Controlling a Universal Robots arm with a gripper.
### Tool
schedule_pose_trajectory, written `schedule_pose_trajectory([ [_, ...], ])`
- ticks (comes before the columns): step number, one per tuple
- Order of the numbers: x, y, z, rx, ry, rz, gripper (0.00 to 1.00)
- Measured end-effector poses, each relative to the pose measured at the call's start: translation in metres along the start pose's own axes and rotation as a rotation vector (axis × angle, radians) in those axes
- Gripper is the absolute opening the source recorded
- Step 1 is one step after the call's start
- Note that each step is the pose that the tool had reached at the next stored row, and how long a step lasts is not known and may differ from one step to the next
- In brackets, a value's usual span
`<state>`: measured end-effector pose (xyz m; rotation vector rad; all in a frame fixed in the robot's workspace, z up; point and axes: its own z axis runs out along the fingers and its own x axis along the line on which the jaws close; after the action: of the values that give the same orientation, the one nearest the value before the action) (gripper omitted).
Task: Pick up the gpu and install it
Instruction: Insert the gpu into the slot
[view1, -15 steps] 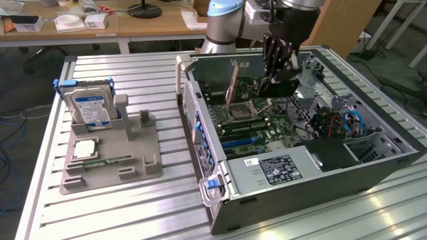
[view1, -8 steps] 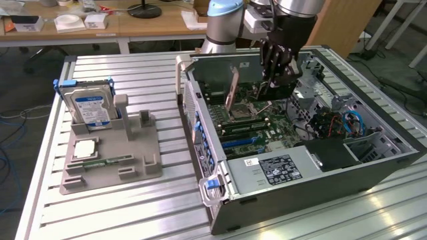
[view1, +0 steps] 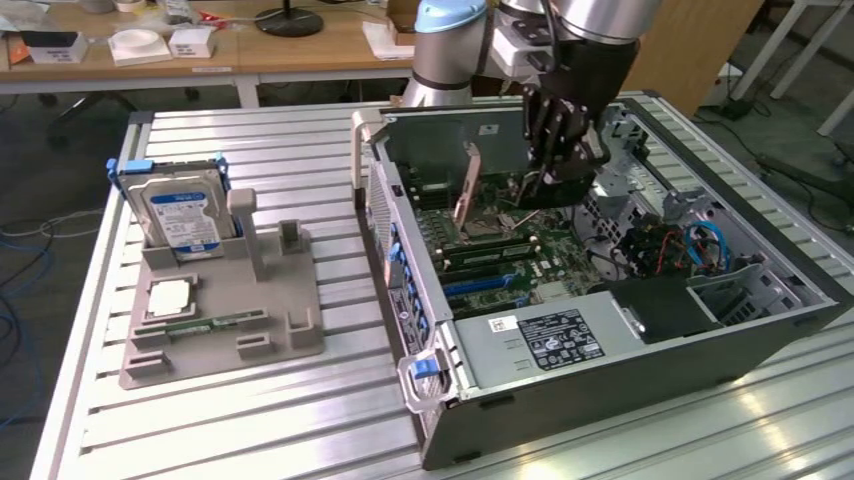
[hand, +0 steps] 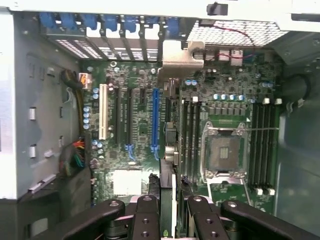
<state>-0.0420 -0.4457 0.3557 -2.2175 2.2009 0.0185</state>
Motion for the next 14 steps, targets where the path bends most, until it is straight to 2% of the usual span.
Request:
schedule_pose_trajectory([
  [4, 0.009, 0.0001, 0.002, 0.0, 0.0019, 0.0, 0.26],
  [14, 0.012, 0.0093, 0.019, -0.0002, 0.0021, -0.008, 0.26],
])
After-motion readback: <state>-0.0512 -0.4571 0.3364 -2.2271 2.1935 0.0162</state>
